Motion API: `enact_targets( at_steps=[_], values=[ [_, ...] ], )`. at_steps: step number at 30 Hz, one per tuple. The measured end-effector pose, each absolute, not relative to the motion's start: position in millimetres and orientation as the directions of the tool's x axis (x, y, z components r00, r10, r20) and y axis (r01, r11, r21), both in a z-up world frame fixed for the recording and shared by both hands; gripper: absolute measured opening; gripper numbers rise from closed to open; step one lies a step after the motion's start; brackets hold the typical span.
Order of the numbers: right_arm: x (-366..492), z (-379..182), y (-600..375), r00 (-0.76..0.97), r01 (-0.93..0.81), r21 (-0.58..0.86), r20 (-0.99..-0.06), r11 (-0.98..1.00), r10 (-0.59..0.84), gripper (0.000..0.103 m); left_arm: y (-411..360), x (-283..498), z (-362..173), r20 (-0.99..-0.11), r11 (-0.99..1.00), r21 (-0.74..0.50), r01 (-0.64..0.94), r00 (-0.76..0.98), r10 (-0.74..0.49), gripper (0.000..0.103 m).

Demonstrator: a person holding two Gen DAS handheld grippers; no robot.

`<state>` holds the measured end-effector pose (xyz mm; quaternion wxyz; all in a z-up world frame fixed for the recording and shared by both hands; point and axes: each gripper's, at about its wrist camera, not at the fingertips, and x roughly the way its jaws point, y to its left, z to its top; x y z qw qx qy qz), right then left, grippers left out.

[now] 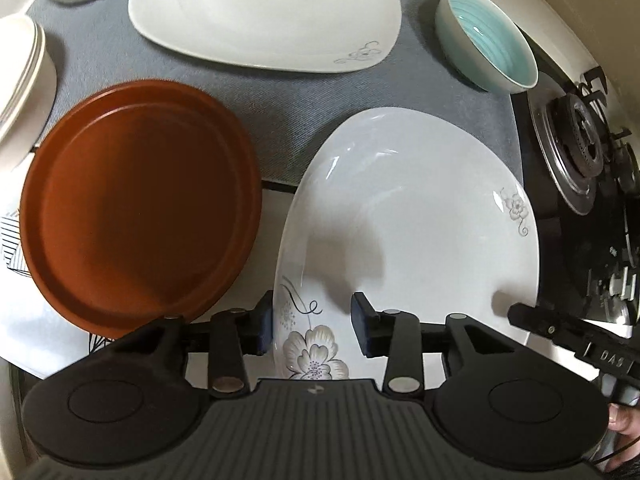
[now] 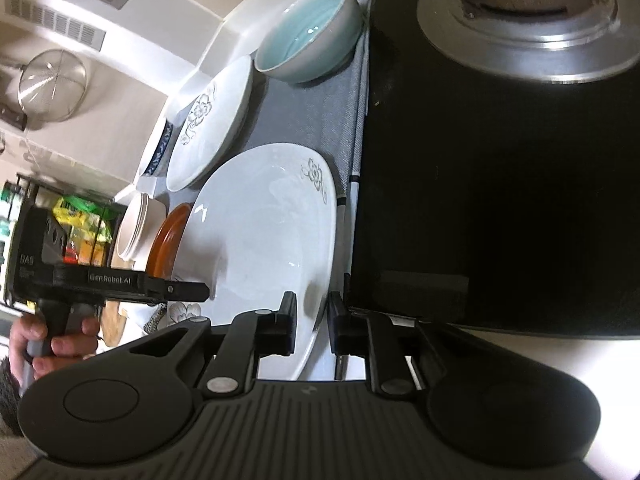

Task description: Organize plates and bowls

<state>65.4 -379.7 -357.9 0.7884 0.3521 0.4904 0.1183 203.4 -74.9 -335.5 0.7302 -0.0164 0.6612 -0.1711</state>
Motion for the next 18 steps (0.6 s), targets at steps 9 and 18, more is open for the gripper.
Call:
enact_targets(
  at_steps=[9, 18],
  values=[
    [54, -344, -379, 0.499, 0.122, 0.631, -0.707, 0.766, 0.502, 0.016, -70, 187, -323, -0.955, 0.944, -0.255, 0.209, 0.1, -0.28, 0.032],
    [52, -330, -380, 0.521, 0.125, 0.631, -0.698, 0.765, 0.491, 0.015, -71, 191, -315, -0.953, 0.946, -0.267, 0.186, 0.095, -0.288, 0.032]
  ],
)
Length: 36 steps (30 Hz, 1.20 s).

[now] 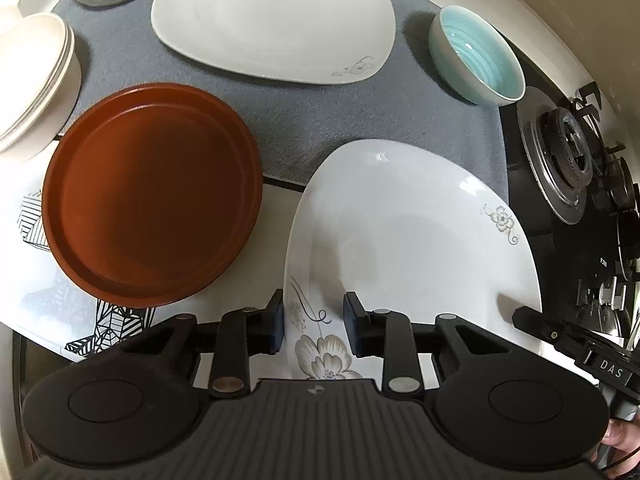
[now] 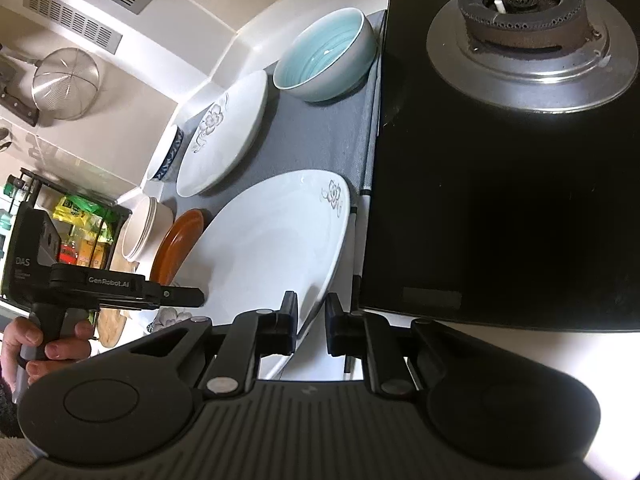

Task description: Organize plates and bowls

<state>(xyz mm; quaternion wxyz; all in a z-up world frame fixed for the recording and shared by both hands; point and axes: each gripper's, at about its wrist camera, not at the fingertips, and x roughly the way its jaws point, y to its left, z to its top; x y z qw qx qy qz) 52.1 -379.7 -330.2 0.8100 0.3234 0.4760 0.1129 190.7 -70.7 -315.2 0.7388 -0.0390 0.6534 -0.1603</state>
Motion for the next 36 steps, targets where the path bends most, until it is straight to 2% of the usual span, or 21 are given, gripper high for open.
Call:
enact_targets(
  at_steps=[14, 36],
  values=[
    [58, -300, -381, 0.561, 0.126, 0.63, -0.682, 0.766, 0.469, 0.015, -66, 198, -290, -0.939, 0.935, -0.305, 0.181, 0.11, -0.327, 0.032],
    [144, -248, -298, 0.58, 0.112, 0.556, -0.71, 0.824, 0.4, 0.016, 25, 276, -275, -0.894, 0.9, -0.42, 0.115, 0.115, -0.432, 0.032]
  ],
)
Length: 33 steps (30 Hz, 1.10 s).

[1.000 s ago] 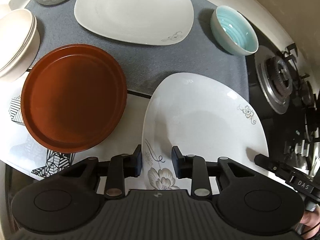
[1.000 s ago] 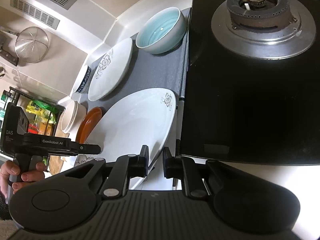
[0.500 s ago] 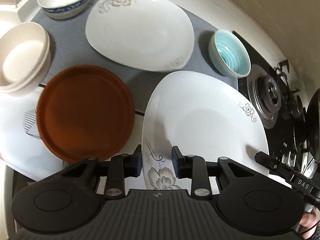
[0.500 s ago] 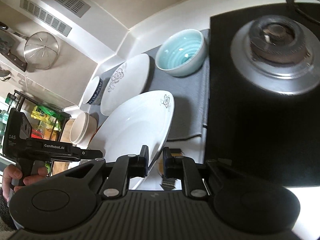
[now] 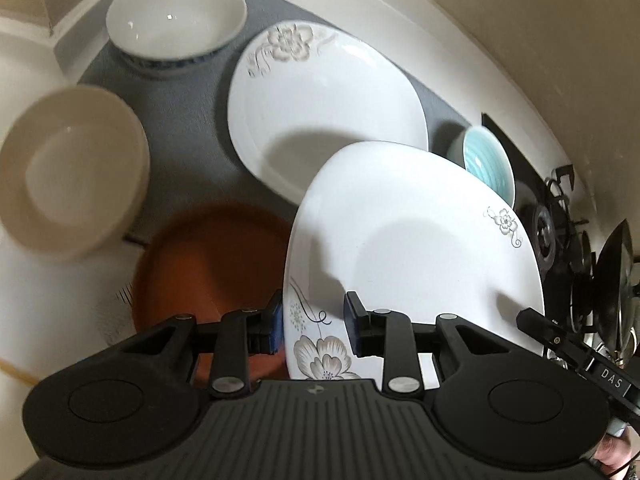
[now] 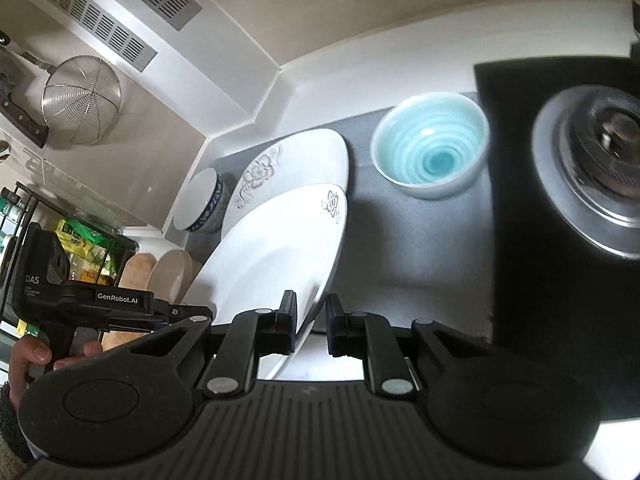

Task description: Organize plates and bowls

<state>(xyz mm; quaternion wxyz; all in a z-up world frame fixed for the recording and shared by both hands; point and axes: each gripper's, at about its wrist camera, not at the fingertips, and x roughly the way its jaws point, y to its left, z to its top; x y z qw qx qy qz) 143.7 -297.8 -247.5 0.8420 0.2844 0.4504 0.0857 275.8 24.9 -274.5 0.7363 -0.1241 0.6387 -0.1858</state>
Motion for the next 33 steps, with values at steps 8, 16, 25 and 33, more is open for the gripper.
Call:
enact_targets(
  at_steps=[8, 16, 25, 33],
  values=[
    [181, -237, -270, 0.609, 0.147, 0.528, -0.715, 0.837, 0.344, 0.016, 49, 320, -278, -0.868, 0.87, -0.476, 0.125, 0.094, -0.488, 0.032],
    [220, -235, -238, 0.635, 0.193, 0.493, -0.722, 0.849, 0.275, 0.016, 72, 368, -276, -0.867, 0.865, -0.478, 0.156, 0.077, -0.493, 0.032],
    [247, -257, -223, 0.672, 0.254, 0.481, -0.712, 0.839, 0.204, 0.016, 70, 414, -281, -0.886, 0.869, -0.43, 0.243, 0.07, -0.458, 0.034],
    [263, -284, -237, 0.679, 0.278, 0.482, -0.711, 0.831, 0.185, 0.015, 51, 428, -287, -0.9, 0.888, -0.39, 0.244, 0.102, -0.424, 0.031]
  ],
)
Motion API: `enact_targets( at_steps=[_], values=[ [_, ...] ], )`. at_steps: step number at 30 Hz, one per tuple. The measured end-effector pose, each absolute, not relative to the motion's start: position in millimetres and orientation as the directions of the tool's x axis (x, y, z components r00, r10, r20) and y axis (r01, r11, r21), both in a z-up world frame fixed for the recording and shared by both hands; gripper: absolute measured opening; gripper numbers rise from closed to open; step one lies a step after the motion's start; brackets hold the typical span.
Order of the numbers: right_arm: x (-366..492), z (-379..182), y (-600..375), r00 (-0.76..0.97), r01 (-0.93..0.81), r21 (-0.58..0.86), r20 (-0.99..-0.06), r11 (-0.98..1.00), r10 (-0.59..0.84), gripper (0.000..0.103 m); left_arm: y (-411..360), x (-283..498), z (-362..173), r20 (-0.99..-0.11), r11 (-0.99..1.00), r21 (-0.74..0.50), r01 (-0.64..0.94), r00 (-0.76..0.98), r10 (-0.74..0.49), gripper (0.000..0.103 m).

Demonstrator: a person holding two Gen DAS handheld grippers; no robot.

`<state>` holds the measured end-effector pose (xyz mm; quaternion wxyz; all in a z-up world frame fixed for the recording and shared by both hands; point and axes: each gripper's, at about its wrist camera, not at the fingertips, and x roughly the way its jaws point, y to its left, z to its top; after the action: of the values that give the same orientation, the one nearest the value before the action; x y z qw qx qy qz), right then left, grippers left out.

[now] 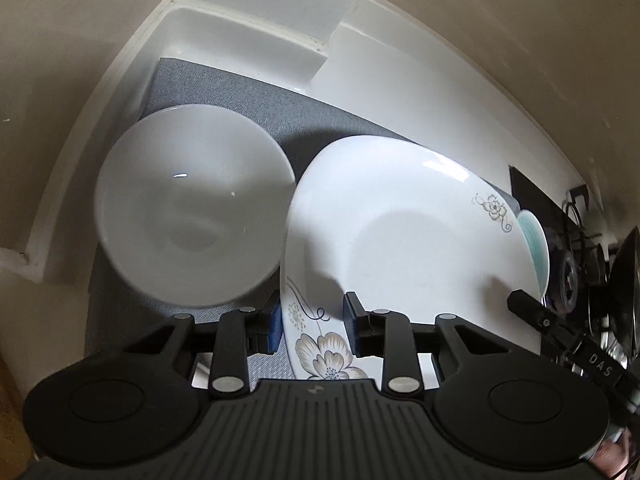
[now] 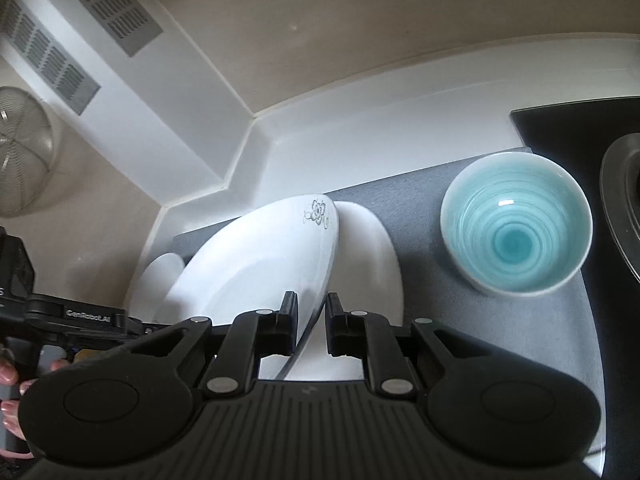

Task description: Organize plates and bowls

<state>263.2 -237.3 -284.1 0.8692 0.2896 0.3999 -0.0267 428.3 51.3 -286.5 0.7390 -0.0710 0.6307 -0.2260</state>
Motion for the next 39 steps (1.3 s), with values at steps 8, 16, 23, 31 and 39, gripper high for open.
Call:
enact_targets(
  at_steps=[8, 16, 23, 31, 39],
  values=[
    [261, -291, -254, 0.693, 0.306, 0.495, -0.701, 0.813, 0.166, 0.016, 30, 417, -288, -0.917, 0.905, -0.357, 0.232, 0.098, -0.387, 0.032],
    [268, -293, -247, 0.685, 0.315, 0.454, -0.716, 0.834, 0.132, 0.016, 17, 417, -289, -0.934, 0.918, -0.307, 0.252, 0.107, -0.342, 0.034],
    [276, -299, -240, 0.671, 0.321, 0.402, -0.735, 0.857, 0.094, 0.016, 17, 416, -291, -0.937, 0.923, -0.288, 0.256, 0.125, -0.327, 0.034],
    [276, -308, -232, 0.656, 0.315, 0.351, -0.752, 0.882, 0.065, 0.017, 16, 409, -291, -0.936, 0.926, -0.273, 0.26, 0.15, -0.318, 0.032],
    [268, -319, -227, 0.669, 0.286, 0.364, -0.738, 0.886, 0.087, 0.017, 24, 411, -300, -0.942, 0.932, -0.273, 0.238, 0.131, -0.31, 0.032]
  ],
)
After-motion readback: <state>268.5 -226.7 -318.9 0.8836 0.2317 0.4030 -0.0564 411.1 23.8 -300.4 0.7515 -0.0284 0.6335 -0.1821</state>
